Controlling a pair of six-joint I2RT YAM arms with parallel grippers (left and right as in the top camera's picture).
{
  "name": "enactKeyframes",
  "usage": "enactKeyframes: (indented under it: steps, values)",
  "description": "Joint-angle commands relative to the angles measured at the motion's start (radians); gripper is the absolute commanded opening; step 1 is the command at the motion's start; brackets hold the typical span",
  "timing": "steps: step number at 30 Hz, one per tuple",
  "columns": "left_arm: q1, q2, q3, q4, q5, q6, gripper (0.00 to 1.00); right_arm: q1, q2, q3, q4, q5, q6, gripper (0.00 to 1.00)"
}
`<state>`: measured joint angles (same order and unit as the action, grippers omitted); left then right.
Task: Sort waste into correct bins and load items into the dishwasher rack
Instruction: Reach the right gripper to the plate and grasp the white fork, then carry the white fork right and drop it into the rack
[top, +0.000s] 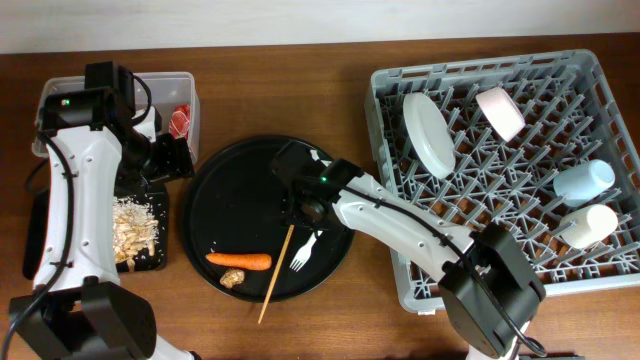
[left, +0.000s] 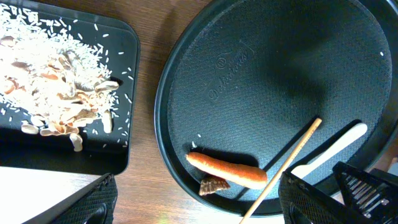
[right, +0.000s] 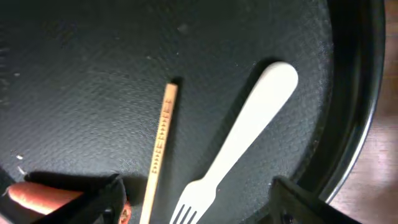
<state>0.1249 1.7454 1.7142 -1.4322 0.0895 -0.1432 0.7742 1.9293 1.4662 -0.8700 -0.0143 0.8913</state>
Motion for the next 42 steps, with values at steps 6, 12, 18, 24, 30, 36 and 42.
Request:
enactKeyframes:
  steps: [6,12,18,24,30,36,42]
  values:
    - [0.002,-0.013,0.003,0.002,0.004,-0.002,0.83,0.04,0.159,0.011,0.01,-0.003,0.034,0.72]
    - [0.002,-0.013,0.003,0.002,0.003,-0.002,0.83,0.051,0.183,0.011,0.009,0.005,0.034,0.3]
    - [0.002,-0.013,0.003,0.0,0.004,-0.002,0.83,0.049,0.182,0.011,-0.025,0.005,0.027,0.13]
    - [0.002,-0.013,0.003,-0.002,0.003,-0.002,0.83,0.0,0.133,0.045,-0.108,0.037,-0.088,0.05]
    - [0.002,-0.013,0.003,-0.002,0.003,-0.002,0.83,-0.078,0.027,0.161,-0.351,0.134,-0.206,0.04]
    - [0.002,-0.013,0.003,-0.003,0.003,-0.002,0.83,-0.174,-0.129,0.172,-0.491,0.275,-0.234,0.04]
    - [0.002,-0.013,0.003,-0.006,0.003,-0.002,0.83,-0.294,-0.137,0.117,-0.531,0.289,-0.32,0.04]
